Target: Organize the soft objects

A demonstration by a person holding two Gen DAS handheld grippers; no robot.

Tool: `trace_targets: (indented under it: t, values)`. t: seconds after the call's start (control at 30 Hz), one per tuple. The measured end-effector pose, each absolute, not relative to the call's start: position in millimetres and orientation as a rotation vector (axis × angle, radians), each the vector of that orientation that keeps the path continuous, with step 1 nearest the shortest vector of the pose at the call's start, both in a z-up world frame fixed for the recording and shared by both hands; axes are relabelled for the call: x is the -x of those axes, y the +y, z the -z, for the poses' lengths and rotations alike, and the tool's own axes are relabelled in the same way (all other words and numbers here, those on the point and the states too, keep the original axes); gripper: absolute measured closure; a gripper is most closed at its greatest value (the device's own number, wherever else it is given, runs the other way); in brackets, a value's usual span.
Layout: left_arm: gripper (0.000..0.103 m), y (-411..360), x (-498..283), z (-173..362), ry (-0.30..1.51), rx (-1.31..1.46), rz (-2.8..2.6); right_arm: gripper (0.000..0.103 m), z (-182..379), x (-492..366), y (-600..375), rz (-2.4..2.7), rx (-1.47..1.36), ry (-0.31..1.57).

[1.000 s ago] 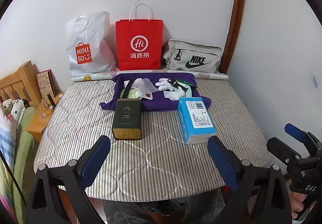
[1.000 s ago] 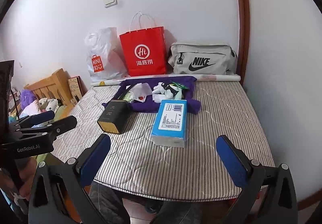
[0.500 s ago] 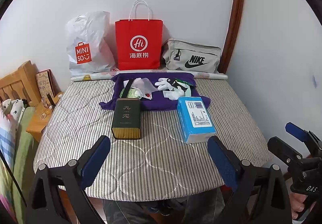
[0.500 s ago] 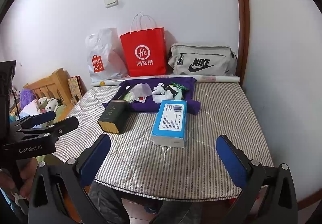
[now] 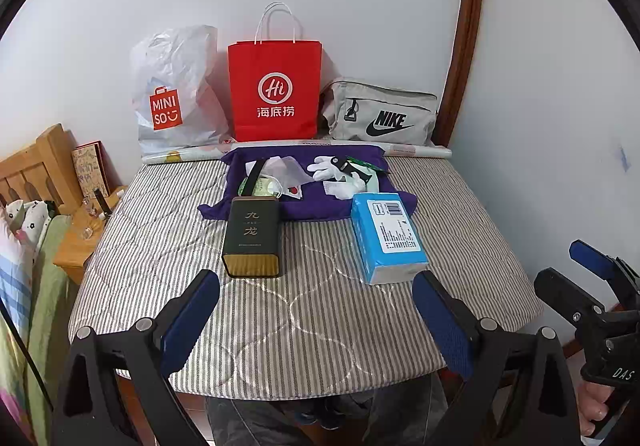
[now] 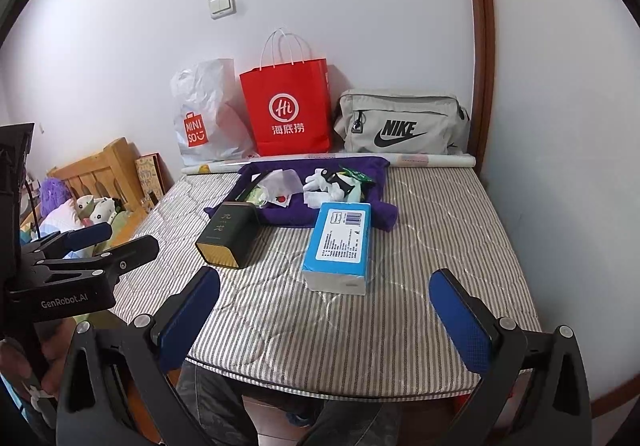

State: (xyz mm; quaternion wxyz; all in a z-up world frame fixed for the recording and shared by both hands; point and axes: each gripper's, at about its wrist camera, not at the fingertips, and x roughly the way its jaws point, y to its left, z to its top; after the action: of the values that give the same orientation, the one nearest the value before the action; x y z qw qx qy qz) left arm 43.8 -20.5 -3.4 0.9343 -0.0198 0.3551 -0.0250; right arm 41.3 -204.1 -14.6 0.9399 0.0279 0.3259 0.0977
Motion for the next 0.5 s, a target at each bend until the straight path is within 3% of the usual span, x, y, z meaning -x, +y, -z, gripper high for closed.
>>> trace_targets:
  t: [0.5]
  values:
    - [0.005, -19.5, -43.6, 4.0, 0.726, 0.041, 0.052, 0.000, 11.3, -39.6, -204.8, -0.197, -0.055, 0.663]
